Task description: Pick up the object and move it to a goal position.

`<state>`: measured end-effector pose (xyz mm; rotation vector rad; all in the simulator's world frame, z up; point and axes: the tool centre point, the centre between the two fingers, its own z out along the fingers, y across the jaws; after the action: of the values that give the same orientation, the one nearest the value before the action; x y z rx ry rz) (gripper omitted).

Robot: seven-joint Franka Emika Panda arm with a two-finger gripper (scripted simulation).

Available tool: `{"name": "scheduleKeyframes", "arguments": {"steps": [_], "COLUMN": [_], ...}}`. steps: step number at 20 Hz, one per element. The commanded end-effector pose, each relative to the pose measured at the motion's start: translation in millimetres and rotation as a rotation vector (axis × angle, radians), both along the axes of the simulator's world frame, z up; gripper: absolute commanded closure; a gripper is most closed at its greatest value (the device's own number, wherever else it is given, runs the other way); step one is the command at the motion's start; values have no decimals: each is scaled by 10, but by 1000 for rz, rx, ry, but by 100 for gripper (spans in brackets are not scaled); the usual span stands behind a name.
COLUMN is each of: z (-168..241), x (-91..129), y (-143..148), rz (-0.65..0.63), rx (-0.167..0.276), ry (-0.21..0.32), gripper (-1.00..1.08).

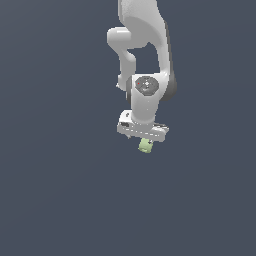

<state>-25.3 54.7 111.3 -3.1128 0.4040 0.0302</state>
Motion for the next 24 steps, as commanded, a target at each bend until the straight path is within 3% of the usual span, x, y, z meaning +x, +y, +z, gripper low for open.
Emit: {"name": "scheduleKeyframes", "arguments": {"steps": [1, 11, 24], "z": [-60, -194, -416], "x": [-39, -142, -158], "y": [109, 353, 371], "rz": [-34, -106, -111], "rx": [-2, -6, -6], "ry": [-6, -17, -18], "gripper": [-92, -92, -92]}}
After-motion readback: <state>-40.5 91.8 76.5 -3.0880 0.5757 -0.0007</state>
